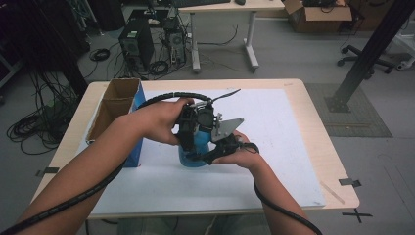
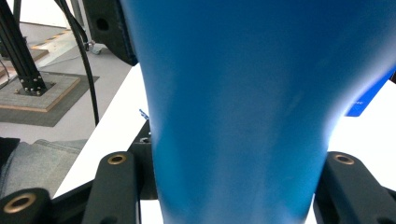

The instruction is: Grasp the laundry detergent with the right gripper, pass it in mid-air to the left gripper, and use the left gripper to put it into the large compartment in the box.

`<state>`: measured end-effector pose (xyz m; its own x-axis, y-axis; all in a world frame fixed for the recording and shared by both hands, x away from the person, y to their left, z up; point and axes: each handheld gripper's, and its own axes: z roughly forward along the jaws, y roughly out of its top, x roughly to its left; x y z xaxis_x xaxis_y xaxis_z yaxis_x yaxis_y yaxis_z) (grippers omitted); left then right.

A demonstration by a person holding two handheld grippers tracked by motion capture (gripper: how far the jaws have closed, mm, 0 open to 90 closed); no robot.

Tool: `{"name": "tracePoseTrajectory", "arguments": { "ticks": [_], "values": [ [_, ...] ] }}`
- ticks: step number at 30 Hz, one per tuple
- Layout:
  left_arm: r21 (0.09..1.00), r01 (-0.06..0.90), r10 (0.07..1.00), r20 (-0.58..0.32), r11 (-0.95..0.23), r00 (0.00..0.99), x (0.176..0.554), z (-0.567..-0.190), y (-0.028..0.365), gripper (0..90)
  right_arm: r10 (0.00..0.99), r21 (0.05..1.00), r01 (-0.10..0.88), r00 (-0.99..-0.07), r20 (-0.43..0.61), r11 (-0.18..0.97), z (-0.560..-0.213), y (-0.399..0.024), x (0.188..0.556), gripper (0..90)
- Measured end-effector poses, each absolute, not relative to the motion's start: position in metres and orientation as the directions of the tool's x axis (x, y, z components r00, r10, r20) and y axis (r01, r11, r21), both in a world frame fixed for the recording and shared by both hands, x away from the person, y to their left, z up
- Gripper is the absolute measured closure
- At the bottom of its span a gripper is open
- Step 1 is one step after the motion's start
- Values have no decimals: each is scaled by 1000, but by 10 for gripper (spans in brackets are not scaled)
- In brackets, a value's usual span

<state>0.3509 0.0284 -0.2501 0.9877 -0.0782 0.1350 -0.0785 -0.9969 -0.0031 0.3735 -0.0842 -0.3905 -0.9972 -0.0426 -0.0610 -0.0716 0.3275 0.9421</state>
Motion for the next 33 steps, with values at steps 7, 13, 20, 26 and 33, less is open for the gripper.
{"name": "tracePoseTrajectory", "arguments": {
  "ticks": [7,13,20,26,33],
  "values": [
    [-22,-77,-79,152,-997,985,351,-251,25,372,-32,941,-71,-997,-64,332,-390,-86,374,456],
    [-50,-65,-72,147,-997,987,350,-251,23,377,-30,941,-71,-997,-64,331,-392,-85,373,452],
    [-56,-67,-75,157,-996,985,348,-246,22,379,-25,949,-74,-997,-70,305,-390,-85,372,438],
    [-58,-72,-81,165,-996,983,347,-240,21,381,-13,954,-70,-997,-70,293,-390,-89,373,404],
    [-45,-69,-75,175,-997,982,348,-234,21,381,6,956,-54,-998,-58,289,-392,-92,373,335]
  ]
}}
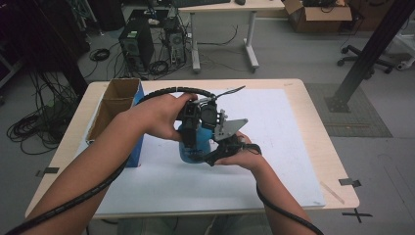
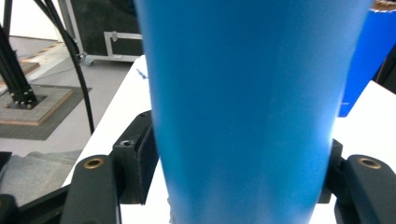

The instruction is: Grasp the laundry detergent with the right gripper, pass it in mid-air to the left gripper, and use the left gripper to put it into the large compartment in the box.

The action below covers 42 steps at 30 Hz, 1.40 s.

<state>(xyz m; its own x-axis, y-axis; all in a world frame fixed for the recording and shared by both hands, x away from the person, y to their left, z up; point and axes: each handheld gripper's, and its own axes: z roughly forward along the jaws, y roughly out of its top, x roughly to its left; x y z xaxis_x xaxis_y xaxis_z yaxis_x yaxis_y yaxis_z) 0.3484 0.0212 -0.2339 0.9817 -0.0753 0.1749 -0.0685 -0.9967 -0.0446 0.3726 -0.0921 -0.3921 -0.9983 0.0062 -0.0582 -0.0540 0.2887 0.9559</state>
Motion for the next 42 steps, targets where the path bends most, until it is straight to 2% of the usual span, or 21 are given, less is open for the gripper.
{"name": "tracePoseTrajectory", "arguments": {
  "ticks": [5,15,19,24,29,42],
  "values": [
    [-59,-63,-72,164,-996,984,348,-233,20,381,12,959,-54,-998,-60,280,-391,-95,372,321],
    [-43,-44,-50,148,-998,988,351,-230,22,380,28,962,-11,-999,-20,274,-393,-98,373,190],
    [-41,-43,-48,144,-998,988,351,-229,22,380,22,962,0,-1000,-6,274,-393,-98,373,167],
    [-44,-39,-45,145,-998,988,352,-227,22,380,3,957,25,-1000,26,288,-393,-100,373,54],
    [-47,-38,-44,145,-998,988,353,-225,22,380,-13,955,20,-1000,25,297,-390,-104,373,3],
    [-46,-6,-12,132,-999,991,357,-222,27,379,-22,922,7,-1000,17,388,-370,-129,379,0]
  ]
}}
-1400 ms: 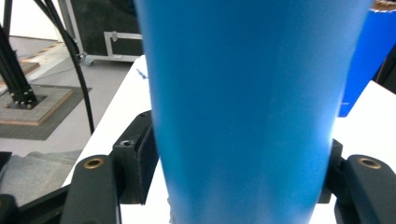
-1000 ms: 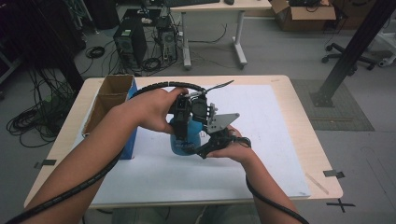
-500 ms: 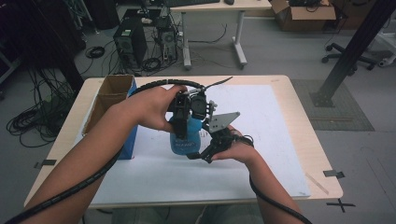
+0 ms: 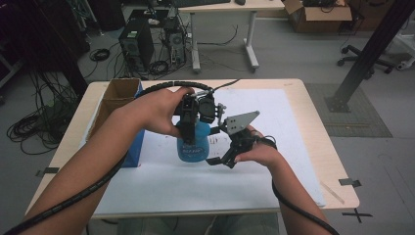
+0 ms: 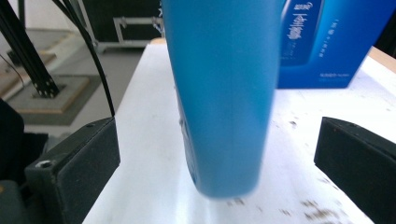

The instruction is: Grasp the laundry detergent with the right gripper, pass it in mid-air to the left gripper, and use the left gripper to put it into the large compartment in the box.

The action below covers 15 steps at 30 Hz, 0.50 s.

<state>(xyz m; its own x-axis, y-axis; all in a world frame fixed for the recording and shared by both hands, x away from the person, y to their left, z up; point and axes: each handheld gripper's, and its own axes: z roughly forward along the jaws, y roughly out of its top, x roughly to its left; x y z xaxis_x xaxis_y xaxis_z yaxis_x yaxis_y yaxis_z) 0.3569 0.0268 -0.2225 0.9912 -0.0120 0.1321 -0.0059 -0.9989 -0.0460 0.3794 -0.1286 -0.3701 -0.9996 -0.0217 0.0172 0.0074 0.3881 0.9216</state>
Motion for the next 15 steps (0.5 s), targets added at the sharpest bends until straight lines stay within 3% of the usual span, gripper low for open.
{"name": "tracePoseTrajectory", "arguments": {
  "ticks": [15],
  "values": [
    [-9,187,184,121,-982,975,373,-206,43,378,-9,828,-23,-1000,-22,560,-331,-166,397,6]
  ]
}}
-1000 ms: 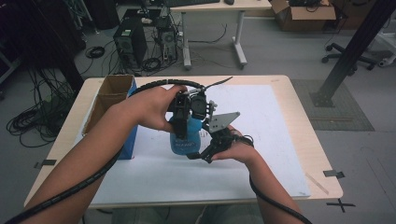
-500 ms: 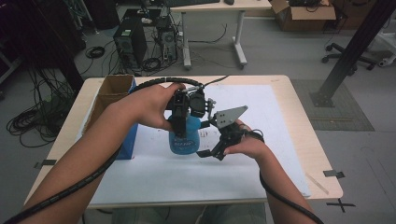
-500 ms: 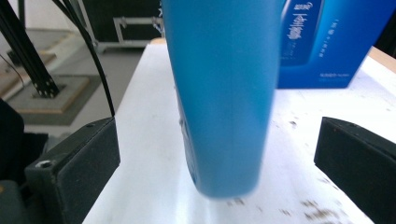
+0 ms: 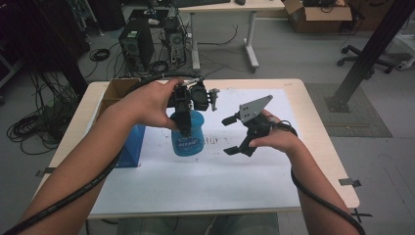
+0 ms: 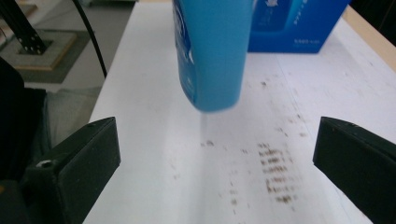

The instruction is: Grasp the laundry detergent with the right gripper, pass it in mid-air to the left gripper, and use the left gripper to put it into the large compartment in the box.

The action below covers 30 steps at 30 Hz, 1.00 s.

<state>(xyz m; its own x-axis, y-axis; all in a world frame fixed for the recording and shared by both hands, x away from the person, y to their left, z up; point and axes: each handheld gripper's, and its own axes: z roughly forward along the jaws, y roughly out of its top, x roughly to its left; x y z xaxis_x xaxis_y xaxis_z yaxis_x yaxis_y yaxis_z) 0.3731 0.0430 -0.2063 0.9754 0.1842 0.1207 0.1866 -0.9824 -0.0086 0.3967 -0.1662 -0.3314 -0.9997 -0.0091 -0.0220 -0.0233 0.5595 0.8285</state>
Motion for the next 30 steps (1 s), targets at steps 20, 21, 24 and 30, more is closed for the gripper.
{"name": "tracePoseTrajectory", "arguments": {
  "ticks": [20,21,24,30],
  "values": [
    [87,438,445,98,-895,890,379,-165,67,378,11,643,9,-1000,0,765,-310,-200,414,18],
    [89,449,456,98,-889,885,380,-163,69,378,15,632,14,-1000,4,775,-309,-201,415,21],
    [95,476,483,92,-875,871,380,-158,77,377,24,595,27,-1000,14,804,-308,-203,418,21],
    [97,547,554,85,-832,828,383,-148,92,378,31,546,42,-999,28,837,-308,-206,420,24]
  ]
}}
